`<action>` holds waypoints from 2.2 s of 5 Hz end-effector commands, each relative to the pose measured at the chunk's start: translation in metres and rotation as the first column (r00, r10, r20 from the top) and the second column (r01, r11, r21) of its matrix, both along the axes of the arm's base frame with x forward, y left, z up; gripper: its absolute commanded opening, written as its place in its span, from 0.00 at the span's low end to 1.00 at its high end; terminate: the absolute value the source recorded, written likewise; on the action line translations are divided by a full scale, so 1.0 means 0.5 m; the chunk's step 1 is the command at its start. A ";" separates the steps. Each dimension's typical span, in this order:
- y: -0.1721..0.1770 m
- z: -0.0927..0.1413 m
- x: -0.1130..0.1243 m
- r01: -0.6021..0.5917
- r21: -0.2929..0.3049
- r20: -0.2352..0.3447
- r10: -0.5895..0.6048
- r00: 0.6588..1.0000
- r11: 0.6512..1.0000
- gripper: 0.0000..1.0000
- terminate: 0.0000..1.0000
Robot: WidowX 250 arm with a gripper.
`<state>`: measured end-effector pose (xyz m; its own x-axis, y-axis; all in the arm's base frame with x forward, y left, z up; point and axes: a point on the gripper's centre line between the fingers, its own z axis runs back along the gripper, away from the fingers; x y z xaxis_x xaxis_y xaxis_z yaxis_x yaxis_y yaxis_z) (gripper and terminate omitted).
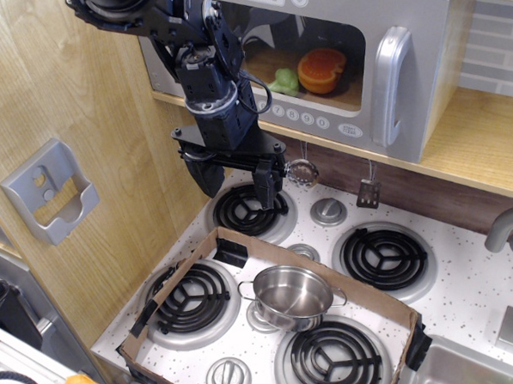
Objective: Open microwave
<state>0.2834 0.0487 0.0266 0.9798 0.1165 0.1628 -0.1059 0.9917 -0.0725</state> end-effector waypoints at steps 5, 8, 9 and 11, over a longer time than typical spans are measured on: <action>-0.163 0.168 0.029 0.006 -0.011 0.122 -0.005 0.993 1.000 1.00 0.00; -0.185 0.213 0.127 0.098 0.085 0.169 -0.111 0.979 0.992 1.00 0.00; -0.173 0.196 0.150 0.100 0.104 0.173 -0.117 0.978 0.990 1.00 0.00; -0.176 0.193 0.180 0.157 0.095 0.185 -0.172 0.967 0.983 1.00 0.00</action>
<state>0.3710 -0.0371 0.1116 0.9485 -0.0580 0.3113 0.0600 0.9982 0.0034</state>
